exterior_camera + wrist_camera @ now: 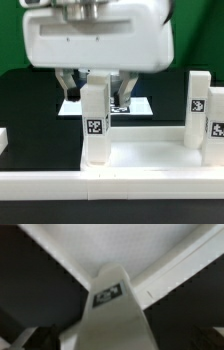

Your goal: Assemble desk

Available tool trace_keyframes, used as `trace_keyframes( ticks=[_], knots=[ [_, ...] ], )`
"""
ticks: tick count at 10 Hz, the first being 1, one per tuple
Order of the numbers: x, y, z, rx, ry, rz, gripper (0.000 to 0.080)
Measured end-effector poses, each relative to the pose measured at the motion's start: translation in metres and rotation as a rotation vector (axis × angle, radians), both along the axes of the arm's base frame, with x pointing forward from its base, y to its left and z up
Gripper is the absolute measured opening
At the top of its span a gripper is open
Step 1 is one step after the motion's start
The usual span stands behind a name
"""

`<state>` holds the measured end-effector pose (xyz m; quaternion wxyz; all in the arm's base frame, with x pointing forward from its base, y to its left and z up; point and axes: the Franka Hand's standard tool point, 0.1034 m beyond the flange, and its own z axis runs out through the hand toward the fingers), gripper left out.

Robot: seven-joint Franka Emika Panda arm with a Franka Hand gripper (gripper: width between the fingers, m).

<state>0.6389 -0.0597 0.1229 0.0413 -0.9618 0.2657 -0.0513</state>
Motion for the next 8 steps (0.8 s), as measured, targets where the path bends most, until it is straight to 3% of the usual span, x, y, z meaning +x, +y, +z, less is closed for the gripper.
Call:
trace_keyframes(
  ticks=[3,5,8],
  knots=[
    [-0.005,-0.0042,-0.0018,0.0,0.0,-0.03,0.0619],
    [-0.0052,-0.0043,-0.0022,0.005,0.002,-0.06,0.0348],
    [-0.005,-0.0043,-0.003,0.029,0.012,-0.277,0.0288]
  ],
)
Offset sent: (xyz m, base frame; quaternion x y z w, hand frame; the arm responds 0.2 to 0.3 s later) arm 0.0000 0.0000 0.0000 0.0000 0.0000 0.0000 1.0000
